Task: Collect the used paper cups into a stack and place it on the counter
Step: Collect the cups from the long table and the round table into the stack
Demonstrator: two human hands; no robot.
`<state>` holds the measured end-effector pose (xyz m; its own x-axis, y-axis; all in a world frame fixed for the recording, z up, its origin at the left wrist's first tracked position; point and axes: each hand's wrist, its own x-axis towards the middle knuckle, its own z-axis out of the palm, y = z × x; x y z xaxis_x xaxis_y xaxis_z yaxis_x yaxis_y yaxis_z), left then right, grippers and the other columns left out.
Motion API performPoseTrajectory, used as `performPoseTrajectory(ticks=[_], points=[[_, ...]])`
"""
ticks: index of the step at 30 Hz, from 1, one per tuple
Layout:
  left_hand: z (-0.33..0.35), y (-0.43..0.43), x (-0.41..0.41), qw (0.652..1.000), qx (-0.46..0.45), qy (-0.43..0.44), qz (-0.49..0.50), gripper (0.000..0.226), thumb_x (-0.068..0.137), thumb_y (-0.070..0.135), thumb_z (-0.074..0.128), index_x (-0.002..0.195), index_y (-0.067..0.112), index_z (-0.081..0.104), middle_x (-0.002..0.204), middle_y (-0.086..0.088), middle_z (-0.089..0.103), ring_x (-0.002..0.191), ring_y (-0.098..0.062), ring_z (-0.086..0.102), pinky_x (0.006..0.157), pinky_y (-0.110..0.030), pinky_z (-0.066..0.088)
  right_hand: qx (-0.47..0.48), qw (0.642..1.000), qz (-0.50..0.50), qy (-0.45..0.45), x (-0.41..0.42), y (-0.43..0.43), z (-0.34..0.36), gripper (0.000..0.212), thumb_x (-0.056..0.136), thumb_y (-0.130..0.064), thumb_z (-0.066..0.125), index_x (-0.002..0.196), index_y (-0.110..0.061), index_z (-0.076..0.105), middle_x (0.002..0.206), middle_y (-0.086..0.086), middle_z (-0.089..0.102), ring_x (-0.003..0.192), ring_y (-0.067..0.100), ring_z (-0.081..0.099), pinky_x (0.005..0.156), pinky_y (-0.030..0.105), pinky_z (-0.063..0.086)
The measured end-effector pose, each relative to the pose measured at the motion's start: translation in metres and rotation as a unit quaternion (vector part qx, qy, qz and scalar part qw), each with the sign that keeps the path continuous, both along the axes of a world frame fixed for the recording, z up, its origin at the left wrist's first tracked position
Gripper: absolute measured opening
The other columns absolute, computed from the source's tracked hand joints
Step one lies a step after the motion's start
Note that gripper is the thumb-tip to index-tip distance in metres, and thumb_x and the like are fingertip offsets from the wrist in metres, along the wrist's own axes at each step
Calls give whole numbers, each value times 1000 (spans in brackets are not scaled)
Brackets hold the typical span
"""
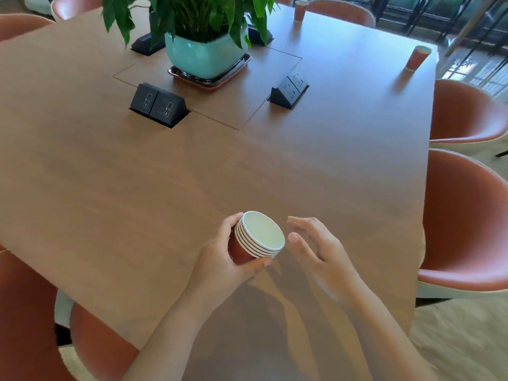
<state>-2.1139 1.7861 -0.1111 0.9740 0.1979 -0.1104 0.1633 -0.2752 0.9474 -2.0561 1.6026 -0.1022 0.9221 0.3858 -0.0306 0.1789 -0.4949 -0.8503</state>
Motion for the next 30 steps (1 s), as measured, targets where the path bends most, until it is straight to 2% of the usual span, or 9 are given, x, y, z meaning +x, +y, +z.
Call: performPoseTrajectory(ticks=[1, 3, 6, 9, 13, 18, 25, 30], points=[[0, -5, 2, 1000, -8, -5, -3, 74, 48, 53, 79, 114, 53, 46, 109, 34, 57, 102, 9, 55, 78, -10, 46, -29, 999, -17, -19, 0, -8, 1, 57, 81, -64, 36, 121, -27, 51, 114, -19, 53, 111, -3, 47, 94, 27, 42], [1, -17, 7, 1000, -22, -11, -18, 70, 47, 53, 79, 108, 56, 46, 108, 34, 58, 100, 9, 57, 73, -4, 43, -105, 991, -57, -61, -1, -24, 1, 53, 86, -55, 37, 123, -20, 51, 116, -10, 54, 112, 7, 47, 90, 27, 41], [3, -41, 13, 998, -25, -20, -47, 66, 48, 51, 80, 104, 59, 46, 106, 33, 59, 97, 9, 58, 68, -3, 44, -180, 969, -122, -120, -5, -50, -1, 36, 89, -31, 53, 119, -10, 56, 113, 5, 59, 108, 23, 52, 87, 34, 41], [4, -69, 19, 996, -34, -19, -77, 65, 48, 49, 80, 103, 59, 47, 106, 34, 58, 98, 9, 57, 66, -3, 44, -203, 955, -163, -142, -14, -77, -4, 32, 86, -22, 61, 113, -5, 60, 110, 12, 62, 104, 30, 56, 87, 41, 45], [6, -112, 25, 993, -38, -15, -107, 65, 48, 47, 79, 105, 51, 48, 104, 37, 57, 97, 11, 56, 72, -3, 43, -215, 944, -207, -138, -27, -119, -4, 31, 83, -20, 65, 110, -4, 63, 110, 14, 64, 104, 31, 58, 91, 48, 47], [8, -179, 30, 983, -56, -11, -175, 64, 55, 33, 81, 109, 41, 50, 105, 33, 60, 96, 8, 58, 72, -5, 44, -222, 929, -266, -127, -46, -183, 1, 31, 81, -19, 67, 109, -4, 64, 111, 13, 64, 106, 30, 58, 94, 46, 44], [17, -290, 37, 959, -48, -29, -276, 66, 52, 48, 79, 111, 43, 50, 106, 29, 61, 99, 4, 59, 74, -5, 44, -231, 899, -356, -110, -78, -287, 8, 31, 80, -18, 68, 109, -6, 64, 110, 12, 64, 105, 30, 57, 92, 48, 45], [18, -381, 38, 931, -42, -39, -359, 64, 59, 33, 83, 113, 38, 50, 107, 25, 61, 100, 0, 59, 75, -8, 45, -244, 863, -431, -97, -106, -365, 11, 31, 79, -18, 69, 108, -6, 64, 110, 11, 65, 104, 30, 58, 91, 47, 46]])
